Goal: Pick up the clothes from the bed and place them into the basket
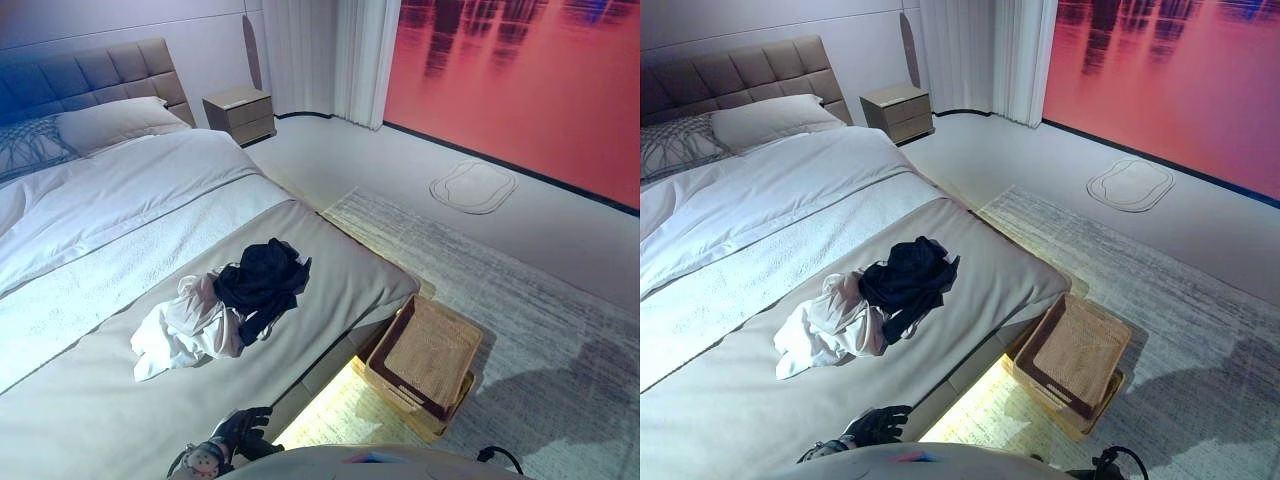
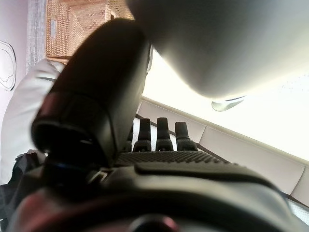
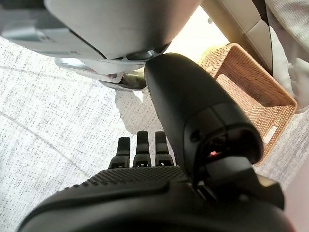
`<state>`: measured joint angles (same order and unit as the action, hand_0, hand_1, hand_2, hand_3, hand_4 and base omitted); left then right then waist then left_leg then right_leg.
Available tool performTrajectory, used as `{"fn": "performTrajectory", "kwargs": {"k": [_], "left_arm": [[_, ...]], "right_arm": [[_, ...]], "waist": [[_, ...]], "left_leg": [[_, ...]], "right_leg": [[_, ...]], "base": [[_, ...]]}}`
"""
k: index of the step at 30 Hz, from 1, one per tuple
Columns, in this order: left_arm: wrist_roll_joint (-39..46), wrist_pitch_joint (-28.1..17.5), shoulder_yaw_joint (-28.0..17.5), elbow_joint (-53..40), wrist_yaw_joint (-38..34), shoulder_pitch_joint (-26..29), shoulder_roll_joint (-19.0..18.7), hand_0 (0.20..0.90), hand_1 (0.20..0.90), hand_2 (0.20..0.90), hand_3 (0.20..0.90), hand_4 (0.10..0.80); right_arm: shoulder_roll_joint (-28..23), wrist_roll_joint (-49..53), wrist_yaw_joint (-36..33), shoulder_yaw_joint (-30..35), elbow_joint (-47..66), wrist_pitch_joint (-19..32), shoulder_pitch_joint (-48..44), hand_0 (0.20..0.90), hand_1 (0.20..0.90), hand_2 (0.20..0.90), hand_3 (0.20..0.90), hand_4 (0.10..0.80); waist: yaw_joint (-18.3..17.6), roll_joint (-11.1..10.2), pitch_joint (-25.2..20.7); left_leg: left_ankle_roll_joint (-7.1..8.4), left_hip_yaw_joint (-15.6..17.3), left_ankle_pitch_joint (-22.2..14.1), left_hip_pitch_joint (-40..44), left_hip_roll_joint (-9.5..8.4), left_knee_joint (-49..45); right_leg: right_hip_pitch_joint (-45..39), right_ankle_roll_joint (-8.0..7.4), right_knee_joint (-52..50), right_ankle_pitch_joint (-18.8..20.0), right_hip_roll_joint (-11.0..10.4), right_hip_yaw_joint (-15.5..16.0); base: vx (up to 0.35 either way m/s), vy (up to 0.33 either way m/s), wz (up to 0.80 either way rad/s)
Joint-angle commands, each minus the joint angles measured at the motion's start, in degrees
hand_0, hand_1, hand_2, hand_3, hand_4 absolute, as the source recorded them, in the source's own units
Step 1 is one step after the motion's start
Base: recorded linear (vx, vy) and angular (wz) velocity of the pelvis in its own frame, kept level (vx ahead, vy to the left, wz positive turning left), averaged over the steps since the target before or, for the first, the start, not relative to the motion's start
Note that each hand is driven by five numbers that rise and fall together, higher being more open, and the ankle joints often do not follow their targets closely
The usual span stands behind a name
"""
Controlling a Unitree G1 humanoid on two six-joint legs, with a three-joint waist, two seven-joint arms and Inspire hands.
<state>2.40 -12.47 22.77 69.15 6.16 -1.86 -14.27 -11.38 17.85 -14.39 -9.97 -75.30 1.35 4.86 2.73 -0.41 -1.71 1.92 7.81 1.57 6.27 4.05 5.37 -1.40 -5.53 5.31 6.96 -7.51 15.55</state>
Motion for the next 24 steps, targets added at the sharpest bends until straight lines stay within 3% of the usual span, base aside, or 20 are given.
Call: {"fn": "performTrajectory", "kwargs": {"k": [1,8,18,24], "left_arm": [[1.7,-0.7,-1.0,1.7,2.9,4.5,2.0,0.9,0.9,0.9,0.9,0.8],[3.2,-1.4,-1.5,1.8,3.4,4.3,2.1,0.9,0.9,0.9,0.9,0.8],[0.7,-1.0,-1.0,1.5,0.0,3.9,1.6,0.9,0.9,0.9,0.9,0.8],[2.6,-2.2,-1.8,1.7,-2.4,4.0,2.2,0.9,0.9,0.9,0.9,0.8]], "right_arm": [[1.6,-1.1,0.5,-1.6,-0.4,0.2,-3.7,0.9,0.9,0.9,0.9,0.8],[1.7,-0.6,0.3,-1.7,-0.3,0.5,-3.9,0.9,0.9,0.9,0.9,0.8],[1.9,0.5,0.3,-1.5,1.5,5.0,-3.4,0.9,0.9,0.9,0.9,0.8],[1.8,-0.7,-1.2,-1.4,2.0,7.3,-3.3,0.9,0.9,0.9,0.9,0.8]], "waist": [[0.0,0.2,2.7],[0.0,0.2,2.7],[-0.4,0.4,3.1],[-0.4,0.0,3.7]], "left_leg": [[0.63,-2.3,-0.5,-1.0,-0.02,-0.4],[0.72,-2.4,-0.4,-1.1,0.03,-0.4],[0.62,-2.3,-0.4,-1.2,0.09,-0.4],[0.79,-0.2,0.1,-0.8,0.21,-1.2]], "right_leg": [[-5.0,-0.27,-3.5,-5.0,-0.7,-1.5],[-4.8,-0.22,-3.7,-5.0,-0.6,-1.4],[-4.5,-0.13,-4.0,-5.2,-0.5,-1.6],[-4.2,0.03,-4.7,-5.1,-0.9,-1.2]], "base": [[0.0,0.0,0.0],[0.0,0.0,0.0],[0.0,0.0,0.0],[0.033,0.042,0.01]]}}
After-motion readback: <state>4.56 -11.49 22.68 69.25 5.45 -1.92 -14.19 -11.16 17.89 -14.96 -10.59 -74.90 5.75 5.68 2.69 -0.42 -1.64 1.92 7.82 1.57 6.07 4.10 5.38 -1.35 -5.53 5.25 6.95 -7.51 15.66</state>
